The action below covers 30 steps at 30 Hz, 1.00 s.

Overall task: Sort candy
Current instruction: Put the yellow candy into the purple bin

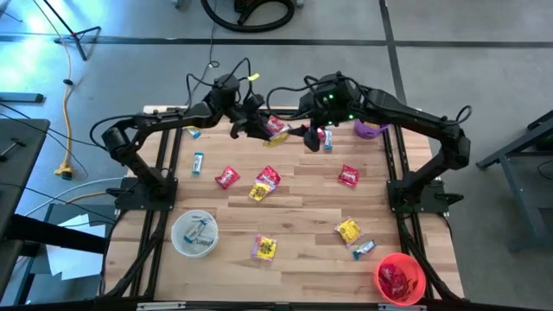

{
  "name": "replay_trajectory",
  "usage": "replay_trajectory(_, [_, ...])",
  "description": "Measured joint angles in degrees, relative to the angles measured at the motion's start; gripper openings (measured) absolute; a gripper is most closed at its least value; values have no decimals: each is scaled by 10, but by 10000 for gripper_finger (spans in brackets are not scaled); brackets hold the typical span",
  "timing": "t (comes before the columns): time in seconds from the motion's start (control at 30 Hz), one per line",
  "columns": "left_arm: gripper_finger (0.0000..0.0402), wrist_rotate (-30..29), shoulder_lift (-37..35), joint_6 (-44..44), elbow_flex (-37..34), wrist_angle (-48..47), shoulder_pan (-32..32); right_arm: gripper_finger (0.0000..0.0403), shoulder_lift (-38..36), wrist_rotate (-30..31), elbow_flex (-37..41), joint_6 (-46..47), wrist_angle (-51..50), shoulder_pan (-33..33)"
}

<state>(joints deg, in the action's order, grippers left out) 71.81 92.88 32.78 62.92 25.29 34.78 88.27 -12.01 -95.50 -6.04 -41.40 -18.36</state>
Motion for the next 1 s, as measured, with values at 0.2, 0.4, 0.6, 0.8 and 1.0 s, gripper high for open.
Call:
replay_trajectory(0.2, [0, -1, 0, 19, 0, 18, -14, 220, 5, -76, 0, 1, -1, 2])
replay_trajectory(0.4, [0, -1, 0, 59, 0, 63, -22, 217, 22, -104, 0, 11, 2, 9])
replay_trajectory(0.6, [0, -11, 0, 81, 0, 93, -27, 158, 27, -114, 0, 11, 2, 17])
replay_trajectory(0.8, [0, -19, 0, 91, 0, 119, -32, 26, 28, -115, 0, 10, 2, 18])
replay_trajectory(1.0, [9, -49, 0, 101, 0, 124, -34, 30, 27, -114, 0, 21, 1, 18])
